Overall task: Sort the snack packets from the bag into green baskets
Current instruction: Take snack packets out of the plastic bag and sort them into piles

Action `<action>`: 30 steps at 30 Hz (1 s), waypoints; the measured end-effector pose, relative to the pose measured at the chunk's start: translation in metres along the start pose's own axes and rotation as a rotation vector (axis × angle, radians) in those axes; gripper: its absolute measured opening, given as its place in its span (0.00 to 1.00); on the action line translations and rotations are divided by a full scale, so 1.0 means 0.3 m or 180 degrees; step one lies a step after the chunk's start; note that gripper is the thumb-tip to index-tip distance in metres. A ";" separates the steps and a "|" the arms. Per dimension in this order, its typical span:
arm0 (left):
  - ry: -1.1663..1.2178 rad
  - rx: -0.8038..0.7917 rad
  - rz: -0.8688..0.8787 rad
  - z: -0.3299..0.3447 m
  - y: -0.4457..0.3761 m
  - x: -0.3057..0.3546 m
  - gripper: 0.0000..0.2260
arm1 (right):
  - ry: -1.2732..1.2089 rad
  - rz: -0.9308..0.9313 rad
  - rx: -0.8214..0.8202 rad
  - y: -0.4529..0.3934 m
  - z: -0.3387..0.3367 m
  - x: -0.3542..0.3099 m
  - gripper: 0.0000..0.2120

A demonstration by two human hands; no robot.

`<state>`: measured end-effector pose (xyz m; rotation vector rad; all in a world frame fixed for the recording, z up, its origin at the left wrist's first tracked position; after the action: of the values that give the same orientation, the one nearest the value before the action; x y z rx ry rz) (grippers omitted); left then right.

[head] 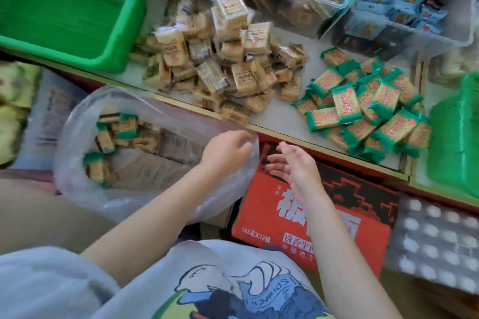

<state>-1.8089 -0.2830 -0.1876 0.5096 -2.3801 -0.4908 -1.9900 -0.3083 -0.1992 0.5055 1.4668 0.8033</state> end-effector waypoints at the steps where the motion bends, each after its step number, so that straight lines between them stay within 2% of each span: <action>1: 0.0069 0.0212 -0.0248 -0.059 0.062 -0.139 0.14 | 0.0167 0.0078 -0.0094 -0.007 0.080 0.044 0.09; 4: -0.0345 0.0955 -0.1007 -0.202 0.276 -0.602 0.14 | 0.0750 0.0364 -0.0621 -0.042 0.372 0.196 0.06; 7: -0.0946 0.1394 -0.1566 -0.286 0.450 -0.941 0.20 | 0.1399 0.0699 -0.1337 -0.050 0.700 0.386 0.06; 10: -0.0761 0.0800 -0.2274 -0.233 0.543 -1.196 0.25 | 0.2116 0.0862 -0.1779 -0.042 0.984 0.573 0.15; 13: 0.0564 0.0264 -0.2514 -0.135 0.557 -1.367 0.28 | 0.2561 0.0737 -0.1918 -0.031 1.191 0.681 0.24; 15: 0.1481 0.0201 -0.2396 -0.103 0.530 -1.412 0.29 | 0.2501 0.0715 -0.1873 -0.052 1.280 0.732 0.23; 20: 0.2192 0.0296 -0.1989 -0.112 0.476 -1.427 0.30 | 0.1870 0.1055 -0.1559 -0.108 1.347 0.831 0.15; 24: 0.2402 0.0241 -0.1771 -0.106 0.483 -1.387 0.31 | 0.1624 0.1336 -0.1198 -0.122 1.317 0.857 0.14; 27: 0.2294 0.0117 -0.1502 -0.116 0.475 -1.331 0.33 | 0.1574 0.1453 -0.0957 -0.126 1.273 0.845 0.12; 30: 0.1959 0.0443 -0.1715 -0.183 0.483 -1.319 0.28 | 0.1742 0.1169 -0.0885 -0.141 1.221 0.765 0.15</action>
<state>-1.5231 0.0165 -0.2841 1.1896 -1.6778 -0.3291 -1.6406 -0.1047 -0.3574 0.3592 1.7412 1.5020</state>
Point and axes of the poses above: each hand's wrist, its own y-axis away from the middle knuckle, its own z-axis out of the palm, x = y × z, the point moved 9 cm from there along -y, towards the middle knuckle, and after that the axes turned 5 degrees about -y, right-handed, at the moved point
